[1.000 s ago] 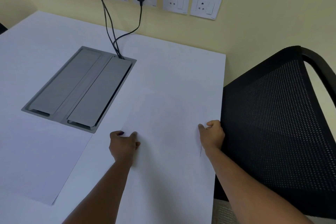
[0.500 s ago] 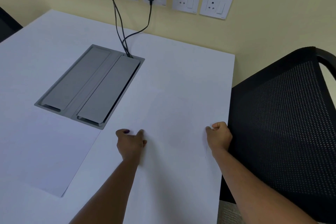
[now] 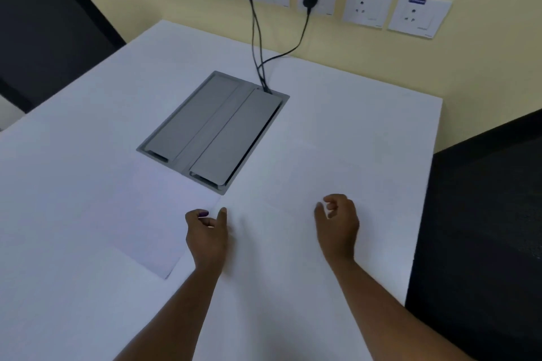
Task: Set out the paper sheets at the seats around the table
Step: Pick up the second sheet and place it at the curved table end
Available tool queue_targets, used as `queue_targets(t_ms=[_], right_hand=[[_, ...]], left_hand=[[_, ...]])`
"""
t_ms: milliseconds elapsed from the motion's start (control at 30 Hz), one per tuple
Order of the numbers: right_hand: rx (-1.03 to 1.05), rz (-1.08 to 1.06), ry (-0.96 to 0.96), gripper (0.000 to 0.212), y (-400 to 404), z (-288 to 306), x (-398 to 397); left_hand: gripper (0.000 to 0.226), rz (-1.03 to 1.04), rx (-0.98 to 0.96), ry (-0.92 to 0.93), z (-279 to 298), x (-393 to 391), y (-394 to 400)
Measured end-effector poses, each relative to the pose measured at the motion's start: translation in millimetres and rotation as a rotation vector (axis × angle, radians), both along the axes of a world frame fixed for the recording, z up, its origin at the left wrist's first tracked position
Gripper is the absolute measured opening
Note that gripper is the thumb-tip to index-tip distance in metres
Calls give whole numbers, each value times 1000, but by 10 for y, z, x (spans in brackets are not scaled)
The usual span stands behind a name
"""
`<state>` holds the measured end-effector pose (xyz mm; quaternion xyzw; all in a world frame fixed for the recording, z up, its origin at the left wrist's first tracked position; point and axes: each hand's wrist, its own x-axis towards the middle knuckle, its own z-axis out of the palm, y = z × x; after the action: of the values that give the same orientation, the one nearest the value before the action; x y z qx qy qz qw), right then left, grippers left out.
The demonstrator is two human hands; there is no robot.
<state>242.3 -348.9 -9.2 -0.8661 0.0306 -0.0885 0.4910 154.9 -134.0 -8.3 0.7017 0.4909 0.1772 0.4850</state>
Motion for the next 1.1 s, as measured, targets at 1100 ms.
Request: queue_targets(t_ms=[1100], right_hand=[[-914,591,91,71,2248,-184,-591]], left_hand=[[84,-234,294,582,-122,-1193,1174]])
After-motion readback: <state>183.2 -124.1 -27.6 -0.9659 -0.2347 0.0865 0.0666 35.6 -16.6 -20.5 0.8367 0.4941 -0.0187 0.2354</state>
